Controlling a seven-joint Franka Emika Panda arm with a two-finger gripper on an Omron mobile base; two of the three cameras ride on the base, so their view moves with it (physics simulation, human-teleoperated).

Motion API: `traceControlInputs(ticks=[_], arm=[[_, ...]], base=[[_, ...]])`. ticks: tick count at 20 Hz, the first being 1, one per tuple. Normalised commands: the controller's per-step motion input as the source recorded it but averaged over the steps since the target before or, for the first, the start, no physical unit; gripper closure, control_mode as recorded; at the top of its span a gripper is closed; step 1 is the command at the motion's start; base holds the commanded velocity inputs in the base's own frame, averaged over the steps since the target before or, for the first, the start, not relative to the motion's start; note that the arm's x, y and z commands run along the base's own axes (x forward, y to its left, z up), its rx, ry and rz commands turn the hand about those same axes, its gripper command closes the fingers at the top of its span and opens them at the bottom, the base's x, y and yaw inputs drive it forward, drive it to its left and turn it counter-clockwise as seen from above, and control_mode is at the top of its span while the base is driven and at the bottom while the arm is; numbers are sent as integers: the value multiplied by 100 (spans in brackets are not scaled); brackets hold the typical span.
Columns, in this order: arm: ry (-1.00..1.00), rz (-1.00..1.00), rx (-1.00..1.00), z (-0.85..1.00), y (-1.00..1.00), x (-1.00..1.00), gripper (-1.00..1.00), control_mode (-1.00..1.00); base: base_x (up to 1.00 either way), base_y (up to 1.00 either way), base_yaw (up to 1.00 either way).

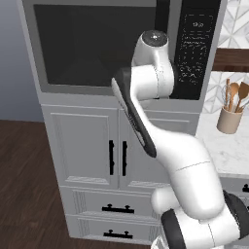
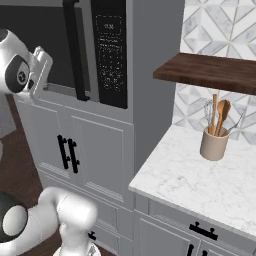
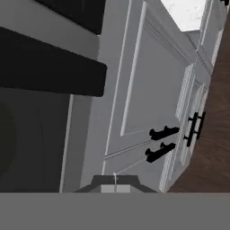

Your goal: Open the microwave, place the bowl with waffle inside the microwave, then close the microwave door and turn it on.

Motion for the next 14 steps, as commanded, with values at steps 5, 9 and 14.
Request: traceControlInputs(ticks=[5,9,14], arm=[[-46,15,1,-8,-21,-100,100,-100],[-40,2,0,8,-34,-100,100,-100],[-36,0,5,52,-31,-100,100,-100]], base=[[0,0,0],[0,0,0],[0,0,0]])
